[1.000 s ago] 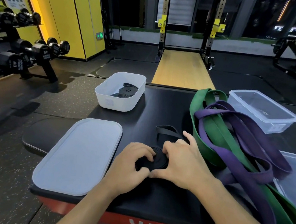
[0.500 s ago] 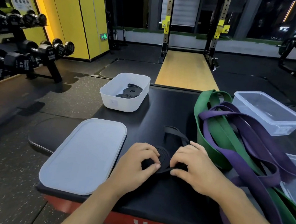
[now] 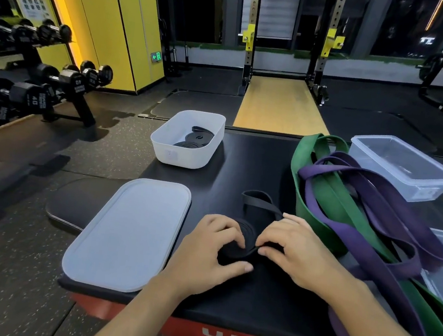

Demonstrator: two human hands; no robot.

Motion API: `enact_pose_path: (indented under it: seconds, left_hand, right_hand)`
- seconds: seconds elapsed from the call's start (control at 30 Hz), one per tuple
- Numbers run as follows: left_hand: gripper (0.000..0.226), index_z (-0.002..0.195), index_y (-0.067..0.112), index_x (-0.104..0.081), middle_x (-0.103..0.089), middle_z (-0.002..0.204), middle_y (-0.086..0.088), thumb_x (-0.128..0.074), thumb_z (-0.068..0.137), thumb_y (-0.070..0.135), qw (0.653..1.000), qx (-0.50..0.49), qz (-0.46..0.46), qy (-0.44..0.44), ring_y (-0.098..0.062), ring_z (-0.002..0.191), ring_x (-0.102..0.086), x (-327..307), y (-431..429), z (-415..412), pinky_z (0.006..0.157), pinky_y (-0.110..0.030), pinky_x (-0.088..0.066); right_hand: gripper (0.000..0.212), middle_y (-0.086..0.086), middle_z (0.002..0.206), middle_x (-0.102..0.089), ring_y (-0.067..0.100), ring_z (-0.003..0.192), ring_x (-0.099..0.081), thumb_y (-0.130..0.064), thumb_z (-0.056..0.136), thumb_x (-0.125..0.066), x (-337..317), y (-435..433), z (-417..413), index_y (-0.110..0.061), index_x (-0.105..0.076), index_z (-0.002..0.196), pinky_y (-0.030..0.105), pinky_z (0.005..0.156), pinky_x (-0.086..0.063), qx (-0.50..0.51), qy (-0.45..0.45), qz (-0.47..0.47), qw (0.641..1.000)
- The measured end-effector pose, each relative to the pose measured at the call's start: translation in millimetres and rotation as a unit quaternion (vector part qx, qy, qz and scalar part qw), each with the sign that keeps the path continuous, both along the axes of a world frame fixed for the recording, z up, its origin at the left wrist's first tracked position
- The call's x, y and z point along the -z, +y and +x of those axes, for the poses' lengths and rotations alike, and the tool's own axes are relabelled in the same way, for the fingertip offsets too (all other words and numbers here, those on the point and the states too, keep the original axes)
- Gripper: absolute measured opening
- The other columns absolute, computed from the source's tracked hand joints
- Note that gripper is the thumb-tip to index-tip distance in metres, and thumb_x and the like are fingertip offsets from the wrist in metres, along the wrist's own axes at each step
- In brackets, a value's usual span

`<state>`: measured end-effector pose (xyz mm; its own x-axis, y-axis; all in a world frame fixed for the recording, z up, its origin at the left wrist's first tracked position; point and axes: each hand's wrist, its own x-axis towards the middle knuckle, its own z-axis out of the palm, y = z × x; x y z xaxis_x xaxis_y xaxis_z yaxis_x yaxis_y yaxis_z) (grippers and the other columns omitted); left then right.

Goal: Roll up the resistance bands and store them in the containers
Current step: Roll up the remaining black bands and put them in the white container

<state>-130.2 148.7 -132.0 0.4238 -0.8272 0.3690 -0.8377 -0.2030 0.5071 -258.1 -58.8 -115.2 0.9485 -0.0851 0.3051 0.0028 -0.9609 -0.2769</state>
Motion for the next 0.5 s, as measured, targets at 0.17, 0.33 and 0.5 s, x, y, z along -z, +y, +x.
enact_pose_path:
  seconds: [0.17, 0.33, 0.5]
  left_hand:
    - [0.025, 0.098, 0.036, -0.063, -0.052, 0.119, 0.03, -0.078, 0.084, 0.052, 1.0, -0.007, 0.001, -0.028, 0.0, 0.126, -0.041, 1, -1, -1, 0.092, -0.018, -0.041]
    - [0.031, 0.095, 0.037, -0.065, -0.054, 0.116, 0.03, -0.076, 0.08, 0.062, 1.0, -0.01, -0.01, -0.01, 0.0, 0.125, -0.044, 0, -2, -2, 0.094, -0.021, -0.044]
    - [0.025, 0.094, 0.039, -0.065, -0.054, 0.116, 0.031, -0.076, 0.083, 0.058, 1.0, -0.019, -0.018, 0.009, -0.001, 0.125, -0.046, 1, -2, -2, 0.094, -0.027, -0.047]
  right_hand:
    - [0.021, -0.02, 0.086, -0.061, -0.001, 0.093, -0.056, -0.037, 0.088, -0.075, -6, 3, -5, -0.033, -0.055, 0.087, 0.029, 0.12, -0.019, 0.011, 0.011, -0.012, 1.0]
    - [0.026, -0.025, 0.094, -0.065, -0.001, 0.098, -0.059, -0.056, 0.09, -0.051, -8, 0, -14, -0.038, -0.066, 0.08, 0.036, 0.112, -0.035, -0.005, 0.008, -0.072, 0.997]
    - [0.022, -0.02, 0.1, -0.061, 0.007, 0.097, -0.06, -0.047, 0.095, -0.048, -8, 8, -18, -0.034, -0.065, 0.099, 0.035, 0.103, -0.046, -0.035, 0.015, -0.088, 0.995]
